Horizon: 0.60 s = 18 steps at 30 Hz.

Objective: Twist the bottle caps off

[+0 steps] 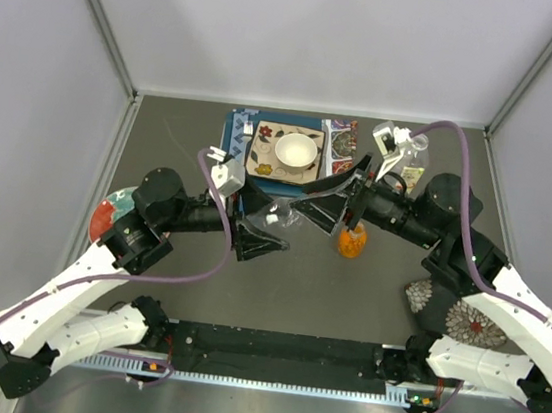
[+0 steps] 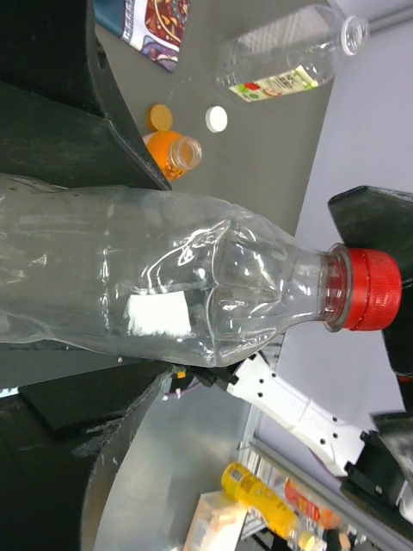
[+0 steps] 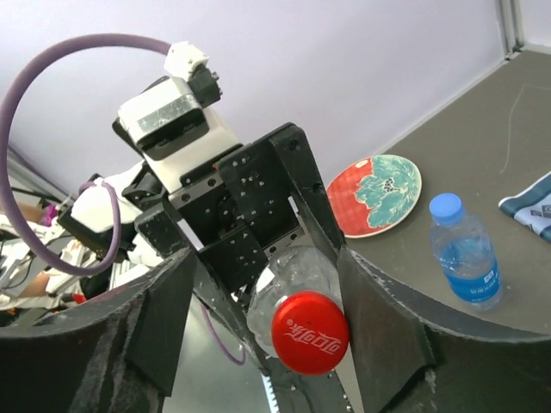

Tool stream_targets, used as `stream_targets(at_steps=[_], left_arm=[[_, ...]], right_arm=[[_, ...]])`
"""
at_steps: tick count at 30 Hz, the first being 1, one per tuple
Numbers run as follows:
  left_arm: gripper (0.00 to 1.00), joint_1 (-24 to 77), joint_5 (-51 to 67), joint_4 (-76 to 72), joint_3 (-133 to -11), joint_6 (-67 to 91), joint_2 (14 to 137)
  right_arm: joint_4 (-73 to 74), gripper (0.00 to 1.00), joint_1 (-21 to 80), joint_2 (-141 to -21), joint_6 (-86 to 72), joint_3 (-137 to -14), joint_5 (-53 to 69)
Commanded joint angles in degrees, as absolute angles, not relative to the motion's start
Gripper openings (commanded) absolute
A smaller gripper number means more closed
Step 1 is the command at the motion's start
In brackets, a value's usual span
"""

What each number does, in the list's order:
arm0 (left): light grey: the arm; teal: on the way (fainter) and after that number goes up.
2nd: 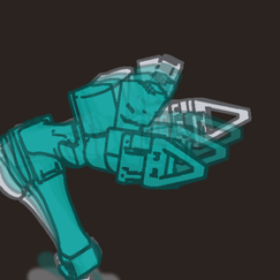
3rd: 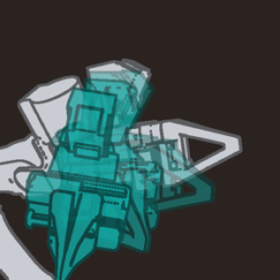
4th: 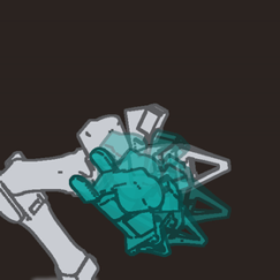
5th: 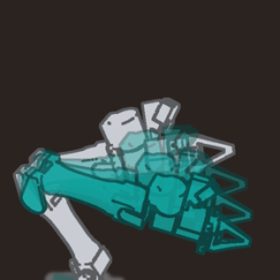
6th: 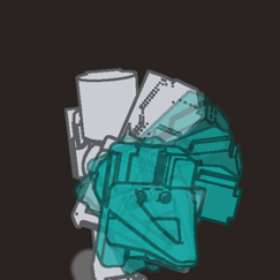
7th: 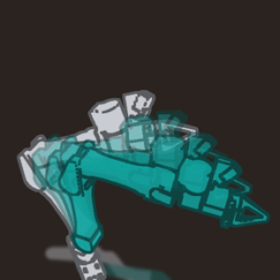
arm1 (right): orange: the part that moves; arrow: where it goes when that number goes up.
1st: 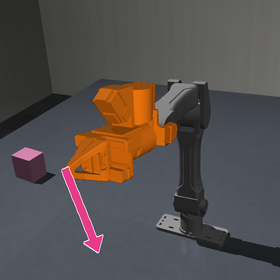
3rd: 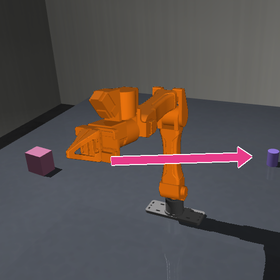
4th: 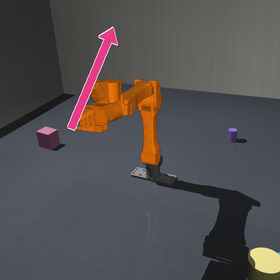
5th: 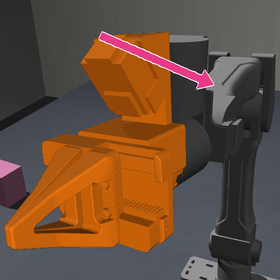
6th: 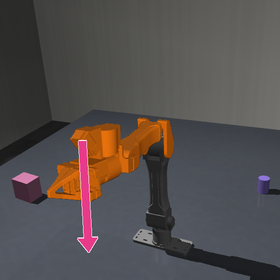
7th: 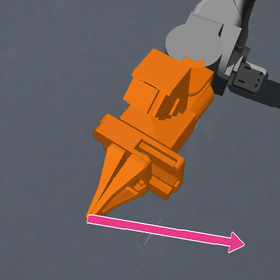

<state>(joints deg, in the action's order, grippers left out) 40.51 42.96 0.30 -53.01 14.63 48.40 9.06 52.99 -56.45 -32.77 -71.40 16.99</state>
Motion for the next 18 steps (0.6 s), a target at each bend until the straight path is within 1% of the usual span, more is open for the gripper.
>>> stream_targets(at_steps=[1, 3, 4, 6, 7, 9, 10, 14, 17, 18], left_arm=[[0.42, 43.4, 32.7, 1.8, -54.3, 8.8, 46.8], [0.39, 45.3, 29.2, 2.0, -54.1, 6.9, 45.8], [0.39, 46.1, 25.0, 2.3, -54.1, 6.2, 45.4], [0.39, 48.8, 20.5, 2.5, -53.9, 3.9, 44.8], [0.4, 50.0, 15.6, 2.6, -54.0, 3.0, 44.6], [0.41, 54.4, 8.8, 2.5, -53.6, 0.4, 43.9], [0.41, 55.8, 2.4, 2.5, -53.4, -1.4, 43.9], [0.4, 60.7, -9.6, 0.8, -52.6, -4.7, 43.8], [0.39, 63.6, -17.0, 0.5, -51.3, -6.5, 43.8], [0.38, 64.9, -18.4, -1.8, -51.2, -7.3, 43.8]], right_arm=[[8.5, 0.71, 53.1, -56.2, -33.3, -75.3, 12.5], [8.6, 0.73, 53.0, -56.1, -33.7, -75.6, 11.3], [9.0, 0.74, 53.0, -56.0, -34.4, -75.6, 9.9], [9.6, 0.74, 53.1, -56.1, -35.4, -75.6, 8.0], [9.8, 0.74, 53.2, -56.1, -36.3, -75.6, 6.0], [11.4, 0.73, 53.1, -56.0, -37.3, -75.6, 3.4], [11.9, 0.73, 53.1, -56.1, -38.0, -75.7, 1.2], [12.9, 0.71, 53.1, -56.2, -39.4, -75.4, -2.8], [12.7, 0.7, 53.2, -57.0, -39.8, -75.9, -3.9], [12.6, 0.69, 53.1, -57.2, -39.9, -76.0, -4.0]])
